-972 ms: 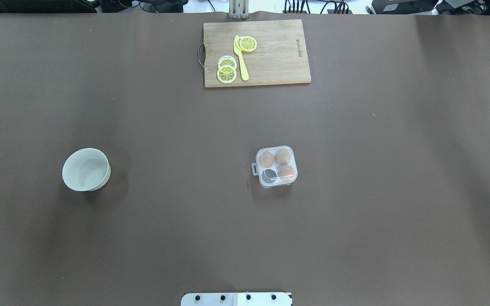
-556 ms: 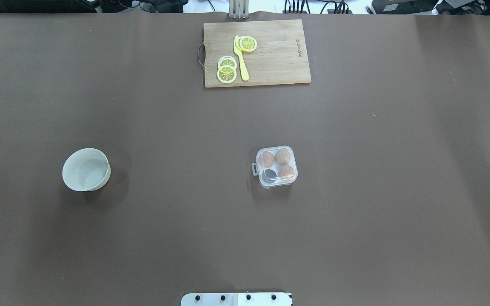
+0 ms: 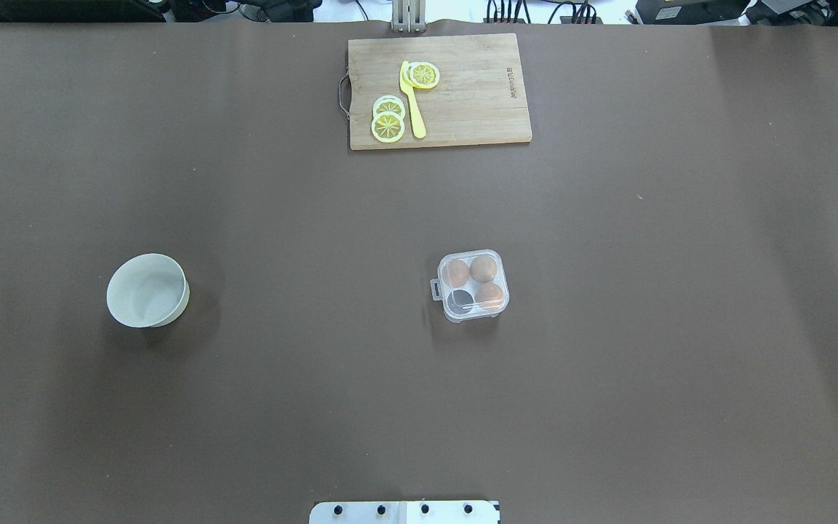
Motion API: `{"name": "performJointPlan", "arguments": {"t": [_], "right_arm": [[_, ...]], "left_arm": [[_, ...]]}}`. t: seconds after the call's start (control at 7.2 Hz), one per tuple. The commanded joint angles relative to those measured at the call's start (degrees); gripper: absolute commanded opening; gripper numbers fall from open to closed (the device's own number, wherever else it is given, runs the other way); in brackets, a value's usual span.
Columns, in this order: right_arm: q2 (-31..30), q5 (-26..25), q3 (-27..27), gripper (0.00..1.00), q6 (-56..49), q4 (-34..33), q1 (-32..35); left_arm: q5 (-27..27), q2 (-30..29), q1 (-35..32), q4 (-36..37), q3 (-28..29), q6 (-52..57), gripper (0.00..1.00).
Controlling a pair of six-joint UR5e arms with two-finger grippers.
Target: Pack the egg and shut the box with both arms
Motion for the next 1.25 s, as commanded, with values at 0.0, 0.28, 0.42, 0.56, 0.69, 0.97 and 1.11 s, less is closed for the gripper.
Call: {"name": "performJointPlan", "arguments": {"t": [0.0, 0.28, 0.42, 0.56, 0.69, 0.97, 1.11], "right_arm": [[0.0, -0.2, -0.2, 1.0, -0.2, 0.0, 0.0], [0.3, -0.2, -0.1, 1.0, -0.4, 0.0, 0.0], [0.4, -0.2, 0.0, 1.0, -0.4, 0.0, 0.2], [0.5, -0.2, 0.0, 1.0, -0.4, 0.1, 0.3], [0.5, -0.2, 0.0, 1.0, -0.4, 0.0, 0.4], [0.5, -0.2, 0.2, 1.0, -0.4, 0.0, 0.8], [0.5, -0.2, 0.2, 1.0, -0.4, 0.0, 0.9]], "left_arm": [[-0.2, 0.1, 0.2, -0.1, 0.0, 0.0, 0.98], [-0.3, 0.1, 0.2, 0.0, 0.0, 0.0, 0.98], [-0.3, 0.1, 0.2, 0.0, 0.0, 0.0, 0.98], [-0.4, 0.1, 0.1, 0.0, 0.0, 0.0, 0.98], [-0.4, 0.1, 0.1, 0.0, 0.0, 0.0, 0.98], [-0.4, 0.1, 0.2, 0.0, 0.0, 0.0, 0.98], [-0.5, 0.1, 0.2, 0.1, 0.0, -0.1, 0.98]]}}
